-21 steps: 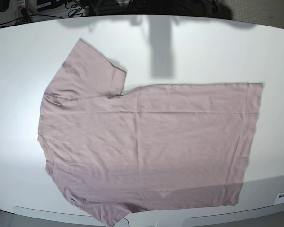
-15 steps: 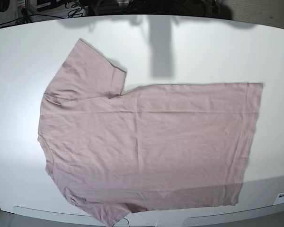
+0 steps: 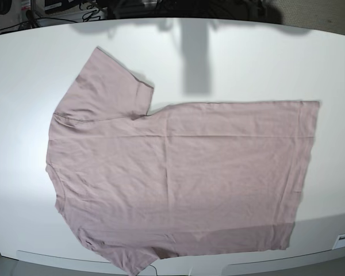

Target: Fold the T-shirt properly

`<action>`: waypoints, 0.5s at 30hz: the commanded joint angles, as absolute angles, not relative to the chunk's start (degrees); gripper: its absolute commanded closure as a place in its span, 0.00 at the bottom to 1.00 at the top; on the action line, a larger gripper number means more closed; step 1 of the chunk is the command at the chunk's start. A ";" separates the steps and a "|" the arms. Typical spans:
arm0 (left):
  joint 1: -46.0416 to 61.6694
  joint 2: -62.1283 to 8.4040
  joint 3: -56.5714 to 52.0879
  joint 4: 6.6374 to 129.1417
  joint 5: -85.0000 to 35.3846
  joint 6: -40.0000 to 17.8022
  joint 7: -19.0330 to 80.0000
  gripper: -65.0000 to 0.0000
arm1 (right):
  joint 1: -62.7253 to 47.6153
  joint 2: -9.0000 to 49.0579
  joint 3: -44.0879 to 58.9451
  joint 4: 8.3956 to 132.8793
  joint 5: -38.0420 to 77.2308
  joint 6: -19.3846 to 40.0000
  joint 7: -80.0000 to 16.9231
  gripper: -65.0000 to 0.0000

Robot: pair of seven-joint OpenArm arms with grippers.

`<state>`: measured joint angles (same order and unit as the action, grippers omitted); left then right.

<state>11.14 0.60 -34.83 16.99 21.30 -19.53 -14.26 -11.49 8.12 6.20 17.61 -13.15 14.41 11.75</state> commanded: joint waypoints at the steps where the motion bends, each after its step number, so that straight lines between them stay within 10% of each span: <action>1: 11.68 0.27 -34.79 17.23 20.95 -19.90 -15.03 0.78 | -11.97 8.45 6.28 17.89 -13.02 14.72 12.27 0.73; 15: 22.87 0.32 -34.76 27.88 20.40 -28.12 -21.98 0.78 | -21.28 10.48 6.28 26.24 -12.99 16.10 17.12 0.73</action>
<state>21.91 0.62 -34.76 27.86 20.73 -27.77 -21.43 -20.95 10.17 6.20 26.17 -13.26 15.73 16.34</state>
